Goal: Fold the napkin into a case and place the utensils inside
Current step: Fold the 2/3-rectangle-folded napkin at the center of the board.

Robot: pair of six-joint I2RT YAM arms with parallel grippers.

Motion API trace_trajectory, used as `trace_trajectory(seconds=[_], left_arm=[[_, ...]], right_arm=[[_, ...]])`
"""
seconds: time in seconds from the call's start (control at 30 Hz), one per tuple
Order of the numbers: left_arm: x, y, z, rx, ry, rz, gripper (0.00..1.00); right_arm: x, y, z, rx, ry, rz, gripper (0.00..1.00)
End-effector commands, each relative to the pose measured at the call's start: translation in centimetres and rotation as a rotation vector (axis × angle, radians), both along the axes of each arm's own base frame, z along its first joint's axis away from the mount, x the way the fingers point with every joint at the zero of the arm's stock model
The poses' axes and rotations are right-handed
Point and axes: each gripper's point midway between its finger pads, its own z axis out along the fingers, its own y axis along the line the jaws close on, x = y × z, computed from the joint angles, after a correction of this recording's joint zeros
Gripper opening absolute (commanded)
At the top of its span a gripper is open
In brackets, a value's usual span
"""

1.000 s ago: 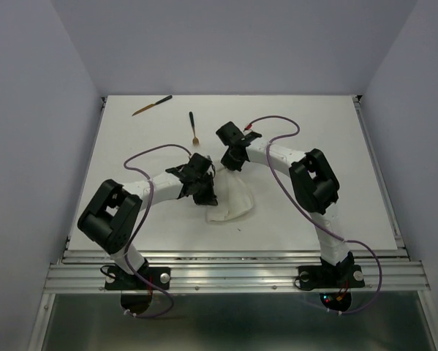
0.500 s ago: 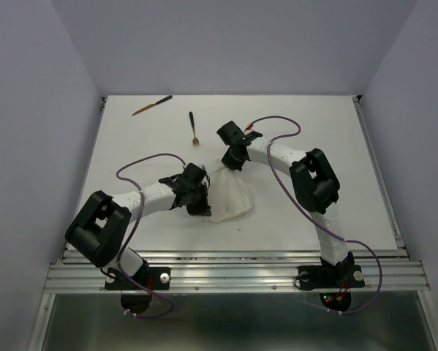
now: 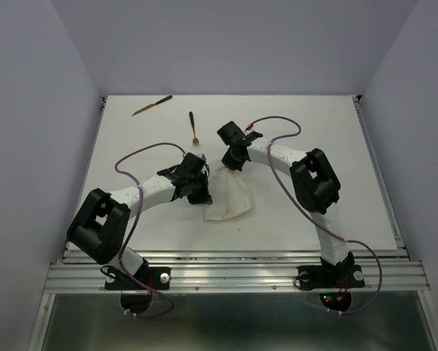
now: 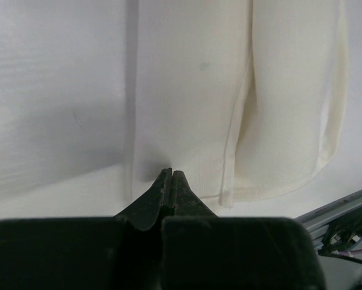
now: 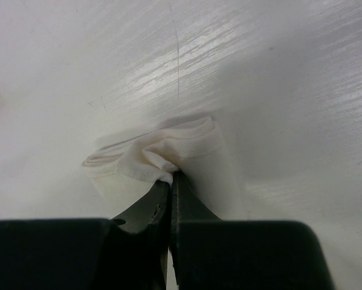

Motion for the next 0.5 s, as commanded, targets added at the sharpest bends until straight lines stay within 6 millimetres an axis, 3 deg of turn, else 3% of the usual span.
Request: trace_trajectory(seconds=[0.0,0.1,0.2,0.3,0.47], left_arm=[[4.9,0.4,3.3,-0.031,-0.136,0.037,0.00],[7.1,1.0,2.8,-0.037,-0.157,0.068,0.00],[9.4,0.0,2.6,-0.067,-0.167,0.069,0.00],[10.0,-0.7,1.7,-0.076,-0.145,0.067,0.00],[12.4,-1.4,3.0,-0.109,-0.186,0.095,0.00]], right_arm=[[-2.6,-4.8,-4.4,-0.180,0.127,-0.017,0.01],[-2.3,-5.0,-4.1,-0.197,0.115,-0.011,0.01],[-2.3,-5.1,-3.9,-0.197,0.107,-0.012,0.01],[-2.3,-5.1,-3.8,-0.199,0.110,-0.005,0.01],[-2.3,-5.2,-3.5,-0.203,0.103,-0.005,0.01]])
